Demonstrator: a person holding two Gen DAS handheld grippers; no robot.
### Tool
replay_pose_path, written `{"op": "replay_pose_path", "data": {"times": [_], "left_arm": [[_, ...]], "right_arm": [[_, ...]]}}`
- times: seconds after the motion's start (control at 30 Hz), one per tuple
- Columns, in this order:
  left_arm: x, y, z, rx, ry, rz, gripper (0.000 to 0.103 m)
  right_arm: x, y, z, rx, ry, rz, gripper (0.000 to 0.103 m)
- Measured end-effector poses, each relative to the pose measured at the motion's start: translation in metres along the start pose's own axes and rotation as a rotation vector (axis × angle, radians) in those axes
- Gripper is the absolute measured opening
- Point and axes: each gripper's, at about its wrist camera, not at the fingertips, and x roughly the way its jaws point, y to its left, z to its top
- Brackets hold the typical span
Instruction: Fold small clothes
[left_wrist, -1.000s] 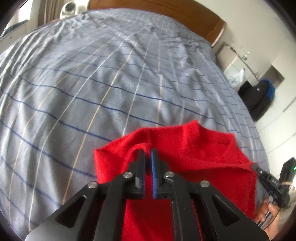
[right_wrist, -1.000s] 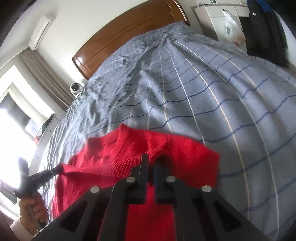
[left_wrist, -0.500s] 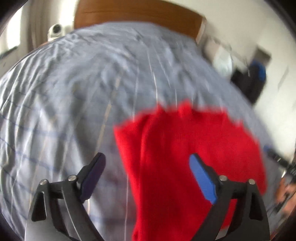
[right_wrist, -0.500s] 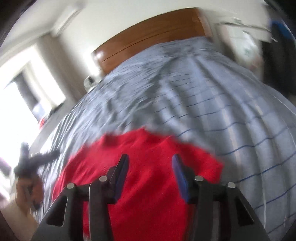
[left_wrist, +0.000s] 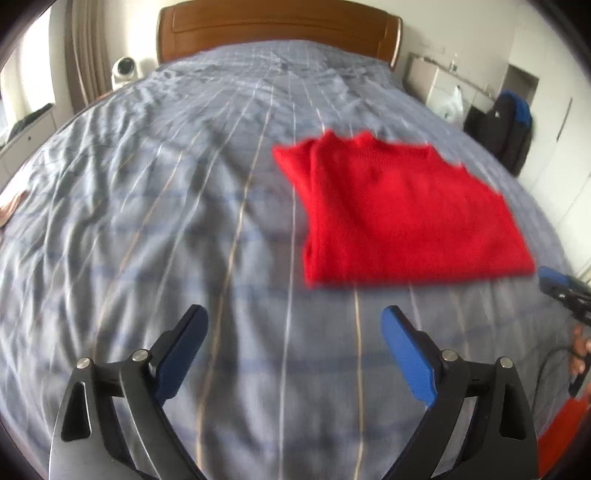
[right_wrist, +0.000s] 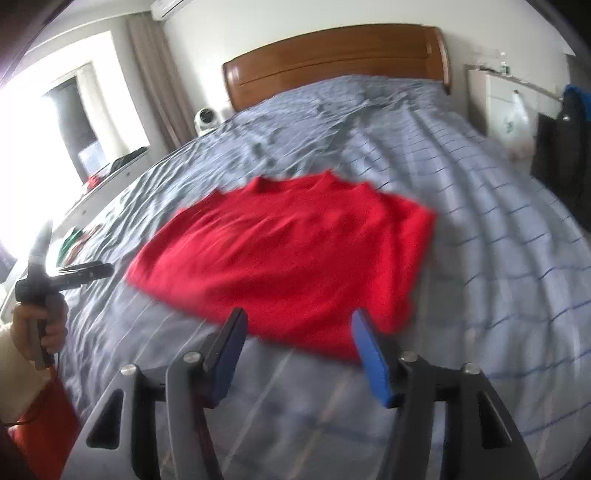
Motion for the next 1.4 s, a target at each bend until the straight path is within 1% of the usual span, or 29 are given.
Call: {"op": "replay_pose_path", "data": {"times": [0.03,0.1,0.17,0.2,0.23,0.3,0.33,0.37,0.43,0.47,0.5,0.6,0.67,0.73,0.77,0.8,0.83,0.87,0.9,0.97,1.03,1.13,1.2,1.23,1.3,1.4], "left_arm": [[0.0,-0.001,-0.012,-0.006,0.007,0.016,0.096],[0.0,0.002,-0.03,-0.032,0.021,0.031,0.095],[-0.006,0.007,-0.046,-0.049,0.007,0.042,0.095],[-0.01,0.008,-0.05,-0.051,-0.012,0.053,0.096],[-0.013,0.009,-0.053,-0.051,-0.037,0.066,0.096],[-0.014,0.013,-0.055,-0.053,-0.07,0.088,0.096],[-0.013,0.016,-0.055,-0.059,-0.08,0.097,0.096],[-0.011,0.02,-0.054,-0.074,-0.086,0.105,0.096],[-0.006,0.031,-0.055,-0.116,-0.087,0.095,0.096],[-0.006,0.034,-0.056,-0.128,-0.09,0.088,0.096],[-0.006,0.037,-0.056,-0.135,-0.095,0.083,0.096],[-0.008,0.041,-0.059,-0.121,-0.109,0.092,0.096],[-0.008,0.043,-0.061,-0.119,-0.115,0.1,0.096],[-0.007,0.045,-0.061,-0.124,-0.115,0.098,0.096],[-0.006,0.046,-0.06,-0.125,-0.114,0.099,0.097],[-0.006,0.046,-0.06,-0.125,-0.113,0.099,0.097],[-0.006,0.047,-0.06,-0.129,-0.112,0.098,0.097],[-0.006,0.049,-0.059,-0.138,-0.111,0.096,0.097],[-0.007,0.052,-0.058,-0.155,-0.111,0.094,0.097],[-0.008,0.059,-0.057,-0.192,-0.111,0.081,0.097],[-0.008,0.065,-0.055,-0.23,-0.111,0.058,0.097],[-0.006,0.073,-0.052,-0.262,-0.115,0.042,0.097],[-0.006,0.076,-0.051,-0.271,-0.12,0.042,0.097],[-0.007,0.079,-0.052,-0.279,-0.124,0.04,0.097],[-0.009,0.084,-0.053,-0.295,-0.132,0.03,0.097],[-0.013,0.091,-0.056,-0.327,-0.142,0.019,0.097]], "right_arm": [[0.009,-0.001,-0.011,0.011,0.039,-0.017,0.06],[0.029,-0.009,-0.04,0.071,0.153,-0.082,0.06],[0.012,-0.009,-0.054,0.088,0.083,-0.09,0.06],[0.006,-0.009,-0.054,0.093,0.092,-0.095,0.061],[-0.002,-0.009,-0.052,0.104,0.095,-0.086,0.061],[-0.016,-0.015,-0.041,0.131,0.062,-0.059,0.062],[-0.024,-0.017,-0.032,0.144,0.042,-0.055,0.066],[-0.029,-0.023,-0.02,0.163,0.021,-0.056,0.068],[-0.033,-0.037,0.004,0.207,-0.02,-0.066,0.069],[-0.031,-0.045,0.015,0.227,-0.024,-0.065,0.069],[-0.023,-0.058,0.027,0.268,-0.012,-0.065,0.069],[0.014,-0.089,0.043,0.392,0.045,-0.046,0.069],[0.038,-0.102,0.046,0.449,0.065,-0.062,0.069],[0.052,-0.102,0.043,0.472,0.057,-0.06,0.069],[0.061,-0.1,0.043,0.474,0.066,-0.049,0.066],[0.07,-0.098,0.044,0.471,0.096,-0.047,0.053],[0.078,-0.093,0.045,0.458,0.129,-0.089,0.04],[0.078,-0.087,0.049,0.441,0.138,-0.137,0.015],[0.073,-0.08,0.054,0.435,0.129,-0.152,0.01],[0.058,-0.065,0.067,0.424,0.095,-0.126,0.01],[0.044,-0.035,0.093,0.378,0.057,-0.052,0.01],[0.038,0.016,0.123,0.297,0.04,0.028,0.01],[0.049,0.058,0.137,0.24,0.052,0.072,0.01],[0.055,0.076,0.138,0.219,0.06,0.083,0.01],[0.078,0.111,0.139,0.178,0.086,0.09,0.01],[0.119,0.155,0.134,0.134,0.127,0.098,0.01]]}}
